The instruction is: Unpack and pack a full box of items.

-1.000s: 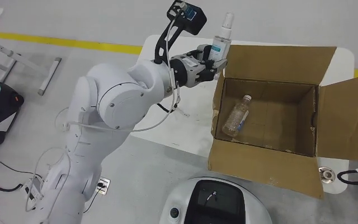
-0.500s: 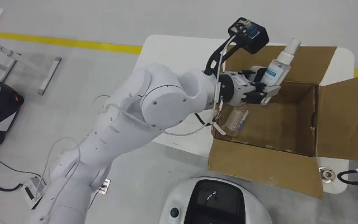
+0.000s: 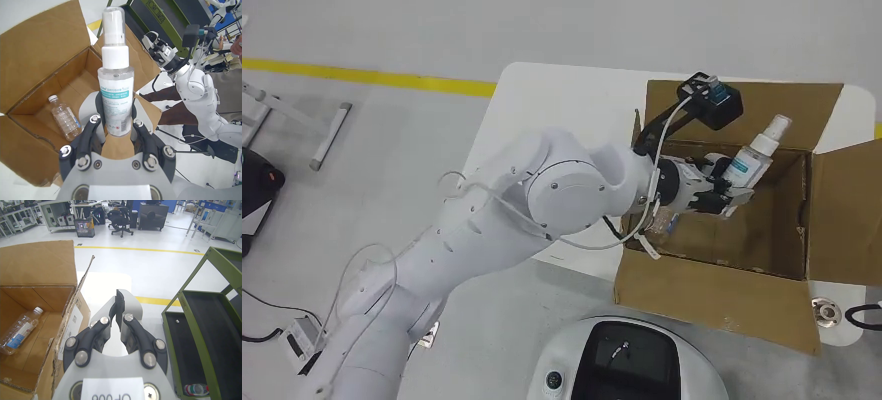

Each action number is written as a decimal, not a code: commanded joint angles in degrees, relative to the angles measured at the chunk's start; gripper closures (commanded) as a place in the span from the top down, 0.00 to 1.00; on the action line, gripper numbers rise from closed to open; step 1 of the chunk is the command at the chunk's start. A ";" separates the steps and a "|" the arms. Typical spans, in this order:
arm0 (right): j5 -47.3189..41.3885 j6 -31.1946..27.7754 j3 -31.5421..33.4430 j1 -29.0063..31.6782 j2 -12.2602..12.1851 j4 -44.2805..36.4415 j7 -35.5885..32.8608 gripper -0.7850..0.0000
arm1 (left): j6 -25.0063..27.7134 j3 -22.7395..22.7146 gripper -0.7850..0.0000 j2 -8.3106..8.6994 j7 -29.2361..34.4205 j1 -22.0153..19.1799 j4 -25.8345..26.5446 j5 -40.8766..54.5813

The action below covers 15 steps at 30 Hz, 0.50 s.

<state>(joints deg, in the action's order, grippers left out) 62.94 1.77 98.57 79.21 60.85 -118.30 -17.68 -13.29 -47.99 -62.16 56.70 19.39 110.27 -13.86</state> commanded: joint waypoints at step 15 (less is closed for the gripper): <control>0.00 0.00 0.00 0.00 0.00 0.00 0.00 0.00 | -3.04 4.64 0.00 -1.19 1.13 0.01 -4.51 -2.38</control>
<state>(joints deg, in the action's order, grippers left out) 62.94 1.77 98.57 79.21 60.85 -118.30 -17.68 -15.72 -44.44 -63.08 57.02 20.12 106.59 -15.37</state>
